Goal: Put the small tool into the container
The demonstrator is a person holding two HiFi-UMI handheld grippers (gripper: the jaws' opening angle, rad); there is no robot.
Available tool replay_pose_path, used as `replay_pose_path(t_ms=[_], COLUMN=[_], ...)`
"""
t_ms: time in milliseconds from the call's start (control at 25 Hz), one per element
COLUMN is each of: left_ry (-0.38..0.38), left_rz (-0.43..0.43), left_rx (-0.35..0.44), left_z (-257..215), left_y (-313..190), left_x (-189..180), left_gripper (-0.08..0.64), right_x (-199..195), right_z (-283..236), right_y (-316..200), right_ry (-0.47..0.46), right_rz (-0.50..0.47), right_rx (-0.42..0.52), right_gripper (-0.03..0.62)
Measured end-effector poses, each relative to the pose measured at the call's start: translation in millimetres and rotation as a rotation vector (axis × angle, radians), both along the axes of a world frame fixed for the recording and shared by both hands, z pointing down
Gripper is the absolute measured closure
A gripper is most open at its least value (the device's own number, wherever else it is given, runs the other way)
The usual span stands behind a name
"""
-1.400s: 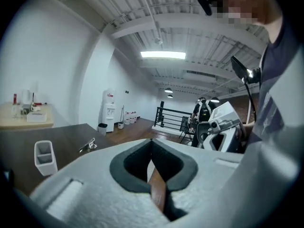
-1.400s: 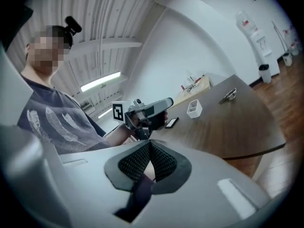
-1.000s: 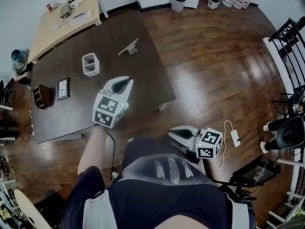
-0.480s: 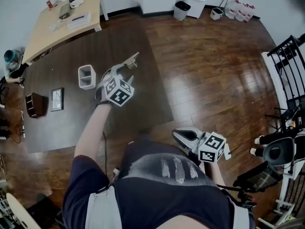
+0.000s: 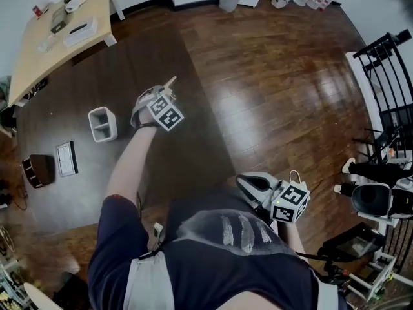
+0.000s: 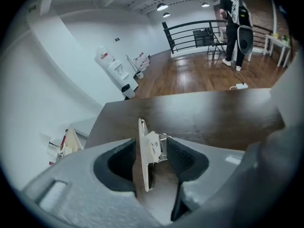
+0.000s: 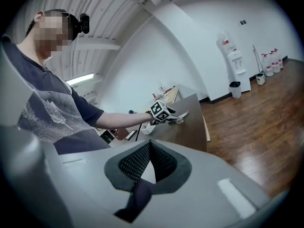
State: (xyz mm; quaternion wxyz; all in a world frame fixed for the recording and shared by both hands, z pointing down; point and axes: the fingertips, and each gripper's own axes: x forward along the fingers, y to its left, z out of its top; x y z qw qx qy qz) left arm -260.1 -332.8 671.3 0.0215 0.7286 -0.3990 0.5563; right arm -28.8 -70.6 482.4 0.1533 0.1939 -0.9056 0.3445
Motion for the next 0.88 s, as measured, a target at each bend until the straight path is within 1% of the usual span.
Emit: replay_pose_path(t_ms=[120, 240, 280, 320, 400, 440, 520, 680, 760, 880], left_ry=[-0.069, -0.127, -0.142, -0.153, -0.166, -0.166, -0.147, -0.059, -0.017, 0.065], left_rz=[0.003, -0.008, -0.015, -0.024, -0.051, -0.071, -0.115, -0.188, -0.242, -0.306], left_rx=[-0.014, -0.052, -0.069, -0.077, -0.07, -0.058, -0.041, -0.075, -0.078, -0.049], left_z=[14.7, 30.2, 34.3, 36.2, 34.0, 31.1, 24.5, 14.5, 5.0, -15.3], left_y=[-11.6, -15.4, -13.9, -12.8, -14.7, -17.5, -23.5, -20.0, -13.8, -8.3], left_x=[-0.3, -0.4, -1.3, -2.8, -6.5, -8.2, -10.9, -7.7, -8.0, -2.2], left_gripper=[0.38, 0.448, 0.472, 0.479, 0.489, 0.506, 0.535, 0.548, 0.549, 0.549], right_x=[0.2, 4.5, 8.2, 12.4, 21.9, 26.8, 35.0, 49.5, 55.7, 61.9], right_z=[2.7, 3.3, 3.0, 2.8, 3.8, 5.3, 8.6, 5.8, 1.6, -0.6], right_y=[-11.3, -20.8, -23.8, -26.9, -33.2, -35.5, -38.6, -46.2, -54.1, -65.1], right_ry=[-0.005, -0.021, -0.026, -0.035, -0.057, -0.064, -0.065, -0.08, -0.096, -0.118], right_rz=[-0.047, -0.1, -0.106, -0.106, -0.105, -0.11, -0.121, -0.135, -0.169, -0.228], right_rx=[-0.011, -0.019, -0.02, -0.022, -0.033, -0.041, -0.051, -0.063, -0.059, -0.048], right_gripper=[0.591, 0.591, 0.591, 0.591, 0.591, 0.591, 0.591, 0.591, 0.591, 0.591])
